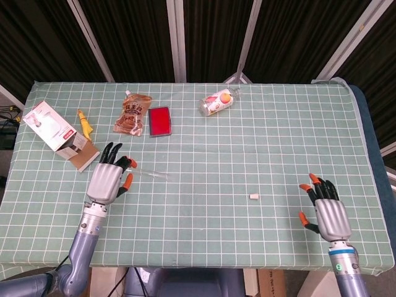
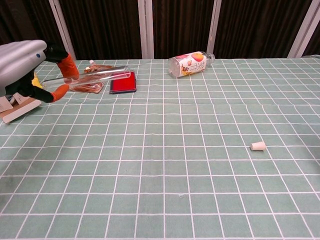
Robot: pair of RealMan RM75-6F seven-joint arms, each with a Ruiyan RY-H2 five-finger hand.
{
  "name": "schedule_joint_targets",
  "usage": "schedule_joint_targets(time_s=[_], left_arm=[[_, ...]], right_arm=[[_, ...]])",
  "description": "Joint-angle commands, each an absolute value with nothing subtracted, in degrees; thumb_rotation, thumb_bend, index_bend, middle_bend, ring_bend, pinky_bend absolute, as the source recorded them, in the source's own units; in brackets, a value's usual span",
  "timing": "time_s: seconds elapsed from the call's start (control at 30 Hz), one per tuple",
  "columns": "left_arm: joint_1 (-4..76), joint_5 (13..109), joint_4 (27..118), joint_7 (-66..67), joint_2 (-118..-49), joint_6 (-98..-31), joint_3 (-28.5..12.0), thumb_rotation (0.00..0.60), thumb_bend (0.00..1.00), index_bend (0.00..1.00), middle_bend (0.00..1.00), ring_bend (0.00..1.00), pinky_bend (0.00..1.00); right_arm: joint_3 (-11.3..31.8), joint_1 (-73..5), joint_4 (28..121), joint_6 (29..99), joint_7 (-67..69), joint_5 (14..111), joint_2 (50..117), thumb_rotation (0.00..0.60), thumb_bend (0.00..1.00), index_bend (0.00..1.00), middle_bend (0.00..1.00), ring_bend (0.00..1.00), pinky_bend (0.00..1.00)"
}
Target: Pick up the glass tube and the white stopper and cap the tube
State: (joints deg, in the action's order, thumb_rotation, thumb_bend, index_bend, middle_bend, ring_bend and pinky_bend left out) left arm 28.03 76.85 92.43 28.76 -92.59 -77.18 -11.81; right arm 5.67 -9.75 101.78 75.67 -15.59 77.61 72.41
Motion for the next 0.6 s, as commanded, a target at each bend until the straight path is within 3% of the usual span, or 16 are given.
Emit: schedule_joint_targets(time_s=[0.03, 0.27, 0.6], left_arm=[[28.84, 76.00, 93.48, 28.30, -91.80, -76.34, -13.11, 0.600, 0.70, 0.48, 0.48, 0.09, 0.00], [29.72, 74.64, 94.65, 27.55, -90.23, -75.29, -14.53, 0.600, 0.70, 0.48, 0.48, 0.09, 0.00], [30.25, 73.50, 94.07, 26.24, -89.44, -74.55, -14.68, 0.600, 0.70, 0.48, 0.48, 0.09, 0.00]], right_arm=[[7.55, -13.08, 101.98, 72.43, -20.61, 73.72, 76.68, 0.600, 0.38, 0.28, 0.05, 0.00, 0.00], [9.88, -17.66, 98.56, 69.30, -26.39, 68.59, 83.30, 0.600, 0.38, 0.42, 0.14, 0.00, 0.00], [11.26, -21.40, 92.55, 67.14, -28.23, 64.41, 89.19, 0.600, 0.38, 0.46, 0.18, 0.00, 0.00]])
